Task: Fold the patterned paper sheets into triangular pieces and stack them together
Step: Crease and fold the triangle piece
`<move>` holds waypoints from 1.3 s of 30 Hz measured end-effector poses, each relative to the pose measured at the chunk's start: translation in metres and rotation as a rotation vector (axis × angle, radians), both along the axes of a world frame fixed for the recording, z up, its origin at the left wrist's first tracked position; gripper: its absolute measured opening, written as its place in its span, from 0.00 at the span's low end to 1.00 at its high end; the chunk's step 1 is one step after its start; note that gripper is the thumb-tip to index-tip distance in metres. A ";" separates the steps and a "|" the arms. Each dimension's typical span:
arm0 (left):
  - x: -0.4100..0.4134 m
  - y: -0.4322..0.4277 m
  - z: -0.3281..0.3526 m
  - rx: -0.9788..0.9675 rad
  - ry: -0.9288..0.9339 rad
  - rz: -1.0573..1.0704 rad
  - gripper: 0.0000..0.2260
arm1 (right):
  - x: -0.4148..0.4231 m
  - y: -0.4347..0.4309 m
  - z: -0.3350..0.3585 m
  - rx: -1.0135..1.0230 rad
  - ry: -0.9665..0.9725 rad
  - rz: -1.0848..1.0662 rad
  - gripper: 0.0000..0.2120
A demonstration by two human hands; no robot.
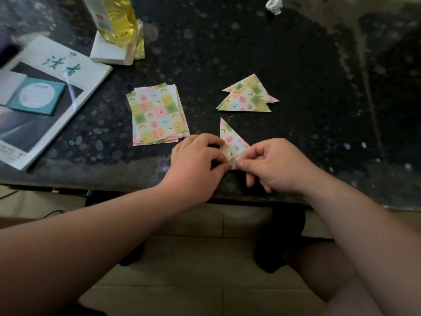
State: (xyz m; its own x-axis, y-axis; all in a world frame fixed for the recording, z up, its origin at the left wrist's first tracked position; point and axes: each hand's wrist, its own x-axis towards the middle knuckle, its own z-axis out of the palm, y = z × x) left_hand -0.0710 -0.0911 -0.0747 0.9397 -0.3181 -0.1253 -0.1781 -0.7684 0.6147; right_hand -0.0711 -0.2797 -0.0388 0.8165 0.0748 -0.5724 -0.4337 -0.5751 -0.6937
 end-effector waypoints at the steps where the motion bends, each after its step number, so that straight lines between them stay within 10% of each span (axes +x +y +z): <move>1: 0.000 0.000 0.000 0.001 -0.003 -0.001 0.07 | -0.001 0.001 -0.001 -0.002 0.005 0.000 0.06; 15: 0.015 0.042 0.009 0.287 -0.069 -0.557 0.23 | 0.000 0.006 -0.003 -0.170 0.053 -0.029 0.09; 39: 0.002 0.059 -0.007 0.311 -0.165 -0.688 0.27 | 0.004 -0.004 -0.003 0.070 0.152 0.150 0.05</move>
State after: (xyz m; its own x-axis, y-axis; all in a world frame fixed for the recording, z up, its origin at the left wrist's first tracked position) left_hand -0.0693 -0.0322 -0.0818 0.5573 -0.8106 -0.1799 -0.7491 -0.5843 0.3122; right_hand -0.0670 -0.2836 -0.0418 0.6982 0.2331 -0.6769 -0.4490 -0.5938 -0.6676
